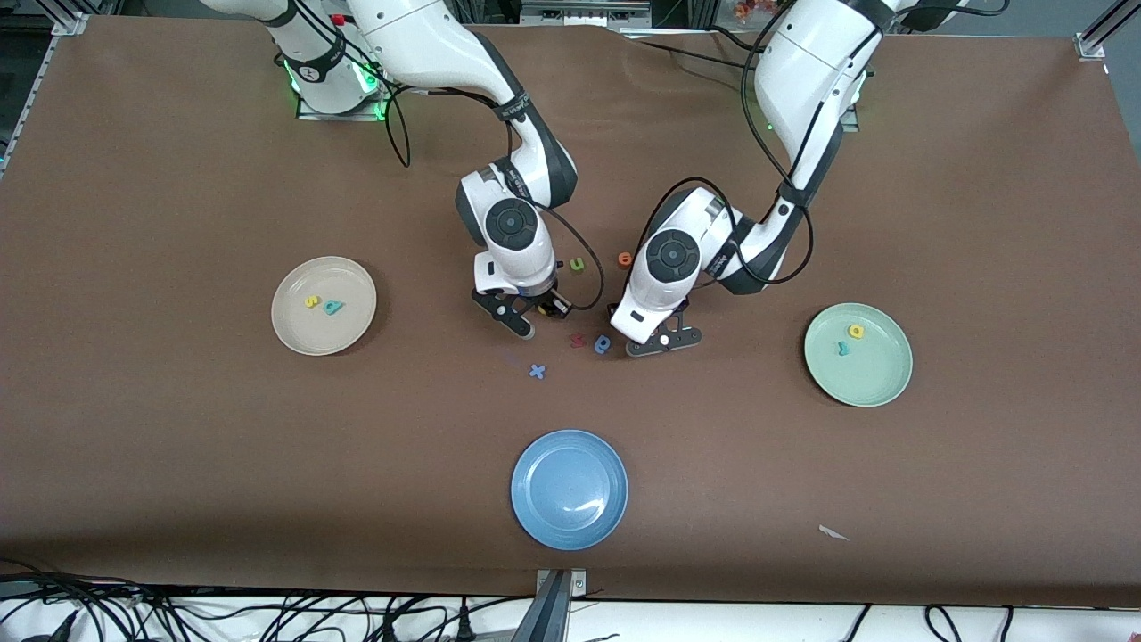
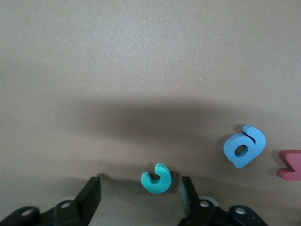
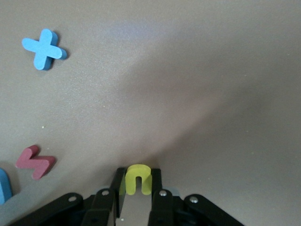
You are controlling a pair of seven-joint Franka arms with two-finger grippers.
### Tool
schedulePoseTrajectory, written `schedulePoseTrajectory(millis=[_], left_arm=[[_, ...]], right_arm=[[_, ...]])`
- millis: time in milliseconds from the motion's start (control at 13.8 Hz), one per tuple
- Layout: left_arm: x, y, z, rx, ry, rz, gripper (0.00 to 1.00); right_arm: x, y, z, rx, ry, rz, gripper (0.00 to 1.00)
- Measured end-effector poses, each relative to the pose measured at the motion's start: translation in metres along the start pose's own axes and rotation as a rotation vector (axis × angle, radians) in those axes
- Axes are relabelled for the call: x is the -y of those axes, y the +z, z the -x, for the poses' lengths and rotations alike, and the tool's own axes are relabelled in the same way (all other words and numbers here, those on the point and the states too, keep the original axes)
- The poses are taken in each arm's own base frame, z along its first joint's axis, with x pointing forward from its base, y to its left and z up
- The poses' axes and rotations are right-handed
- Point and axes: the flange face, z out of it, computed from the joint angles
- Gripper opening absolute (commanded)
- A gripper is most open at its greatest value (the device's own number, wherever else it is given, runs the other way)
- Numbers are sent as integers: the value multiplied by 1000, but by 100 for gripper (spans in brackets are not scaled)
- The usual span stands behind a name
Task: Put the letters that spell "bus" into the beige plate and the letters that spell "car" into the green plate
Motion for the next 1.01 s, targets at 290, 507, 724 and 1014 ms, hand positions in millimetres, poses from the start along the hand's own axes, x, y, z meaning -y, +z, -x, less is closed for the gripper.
schedulePoseTrajectory(millis=[290,507,724,1014], left_arm=[[-5,-1,-7,13,-9,-11,56],[-9,2,-11,19,-26,-14,49],[-10,1,-11,19,-41,-13,46],[-15,1,-5,25,-50,-21,43]], right_arm=[[-10,-44,-47,8,-94,89,9],[-45,-111,-119,44,-234,166,9],[-104,-126,-194,86,-368,227,9],[-191,-91,-250,134,-503,275,13]])
